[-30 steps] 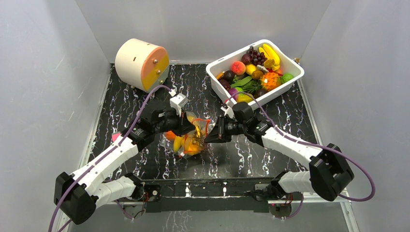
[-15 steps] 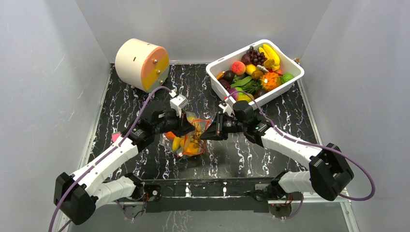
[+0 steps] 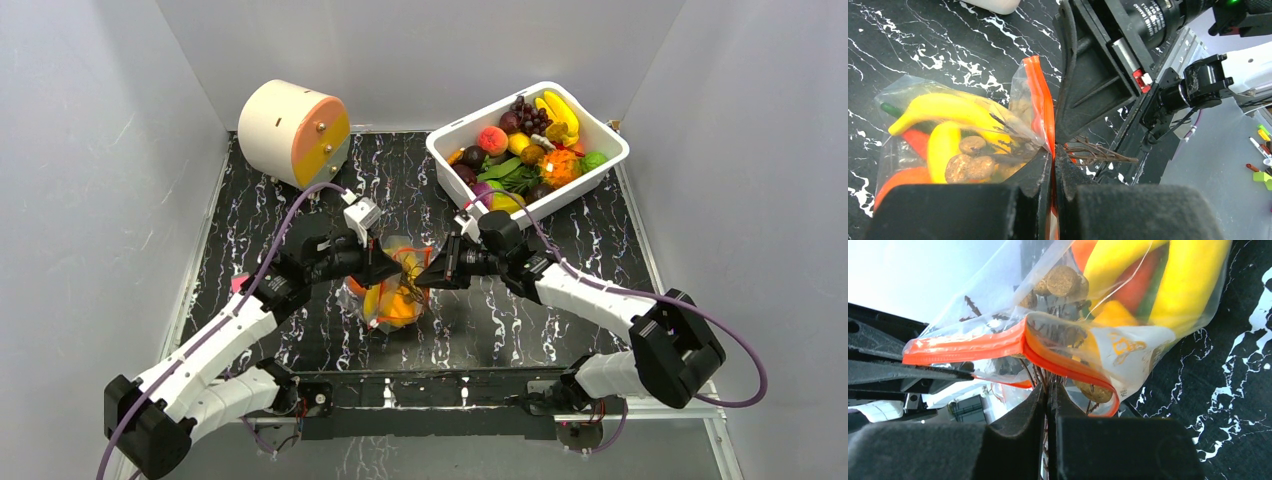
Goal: Place the food in the zip-top bag and seal the zipper
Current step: Place the fake fruit in the zipper food storage bag.
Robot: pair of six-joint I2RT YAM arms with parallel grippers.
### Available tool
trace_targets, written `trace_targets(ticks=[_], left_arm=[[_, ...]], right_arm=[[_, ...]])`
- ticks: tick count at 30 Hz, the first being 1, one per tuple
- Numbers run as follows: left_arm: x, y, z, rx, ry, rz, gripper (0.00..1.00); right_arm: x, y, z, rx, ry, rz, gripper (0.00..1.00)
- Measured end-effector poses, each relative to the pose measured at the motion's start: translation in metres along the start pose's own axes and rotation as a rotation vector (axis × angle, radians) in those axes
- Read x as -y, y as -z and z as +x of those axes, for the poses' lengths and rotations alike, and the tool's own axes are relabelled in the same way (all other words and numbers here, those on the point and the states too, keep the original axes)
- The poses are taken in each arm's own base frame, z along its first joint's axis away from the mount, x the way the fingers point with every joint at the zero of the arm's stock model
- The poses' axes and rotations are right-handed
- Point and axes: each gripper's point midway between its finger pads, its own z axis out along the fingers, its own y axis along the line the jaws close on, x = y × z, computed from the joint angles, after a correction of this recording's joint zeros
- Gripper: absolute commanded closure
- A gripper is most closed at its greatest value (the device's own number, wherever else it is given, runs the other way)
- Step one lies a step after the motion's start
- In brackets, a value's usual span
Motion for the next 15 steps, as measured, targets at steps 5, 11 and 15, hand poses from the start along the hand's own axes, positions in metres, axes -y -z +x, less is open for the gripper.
trace_targets(ticks=[5,11,15], left_arm=[[0.003,0.001,0.003,0.005,0.001,0.019,1.0],[0.002,-0.001,0.011,-0.007,-0.001,0.033,1.0],[0.002,-0.002,0.012,-0.005,-0.008,0.033,1.0]], right_arm=[[0.006,-0.005,-0.002,0.008,-0.001,0.02,1.0],[-0.008,-0.014,0.001,0.003,0.012,0.007,1.0],[-0.018,-0.021,0.005,0.019,0.014,-0.004,1.0]])
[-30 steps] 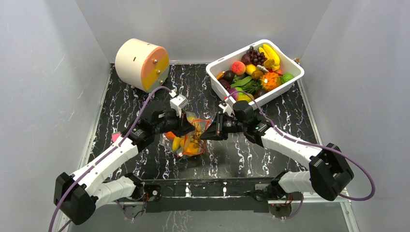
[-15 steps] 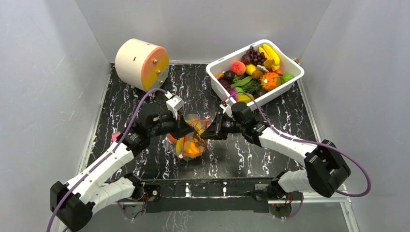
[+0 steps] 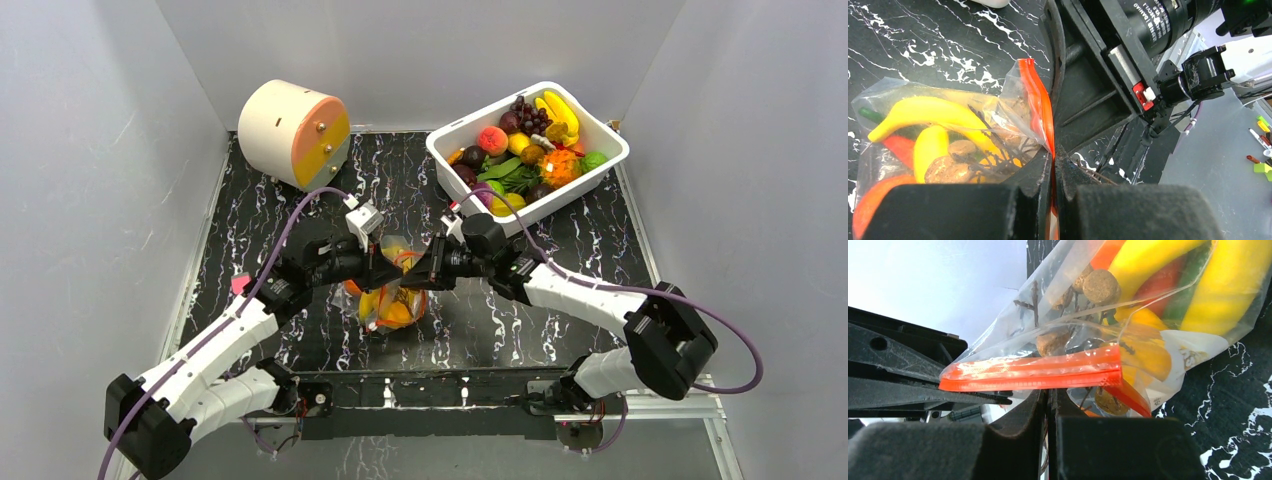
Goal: Place the food in the zip-top bag and seal the zipper
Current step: Place the fake fruit in the zipper food storage bag.
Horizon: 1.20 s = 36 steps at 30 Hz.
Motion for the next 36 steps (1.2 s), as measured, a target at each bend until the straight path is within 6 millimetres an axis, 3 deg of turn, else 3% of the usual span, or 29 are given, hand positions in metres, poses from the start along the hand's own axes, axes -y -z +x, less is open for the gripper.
trace_targets(ticks=[9,22,32,36], left_arm=[[0.004,-0.001,-0.006,0.023,0.008,0.018,1.0],[0.018,0.002,-0.02,0.075,0.034,0.073,1.0],[0.021,0.005,-0.014,0.073,0.035,0.089,1.0],[0.017,0.004,-0.014,0.077,0.032,0.073,1.0]], right_arm=[[0.012,-0.016,-0.01,0.073,-0.022,0.047,1.0],[0.022,-0.017,-0.037,0.229,0.08,0.094,1.0],[0.028,-0.022,-0.046,0.266,0.122,0.111,1.0],[0.026,-0.031,-0.049,0.259,0.121,0.097,0.91]])
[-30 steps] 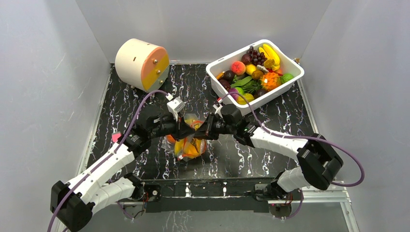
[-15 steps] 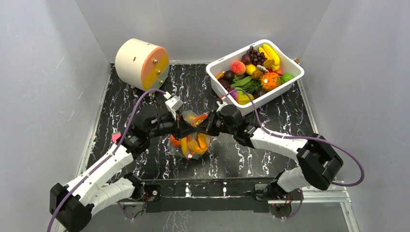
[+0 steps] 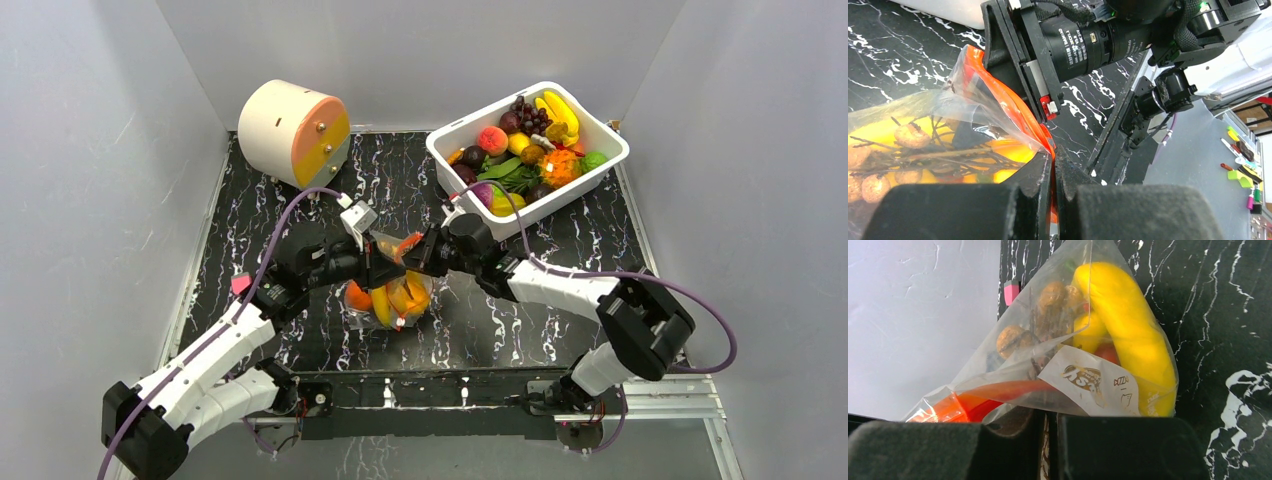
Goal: Place the food in the zip-top bag and seal the zipper
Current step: Place the fake fruit in the zipper food storage bag.
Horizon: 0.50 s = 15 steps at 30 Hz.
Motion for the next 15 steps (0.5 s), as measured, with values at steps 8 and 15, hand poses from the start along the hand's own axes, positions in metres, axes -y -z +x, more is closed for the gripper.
trace_targets(ticks=[8,15], left_arm=[[-0.027,0.0,0.003,-0.011,0.001,-0.145,1.0],[-0.047,0.005,0.0,-0.004,0.002,-0.269,1.0]], right_arm=[[-0.001,-0.008,0.005,-0.067,0.057,0.018,0.59],[-0.017,0.021,-0.009,-0.069,0.207,0.069,0.55]])
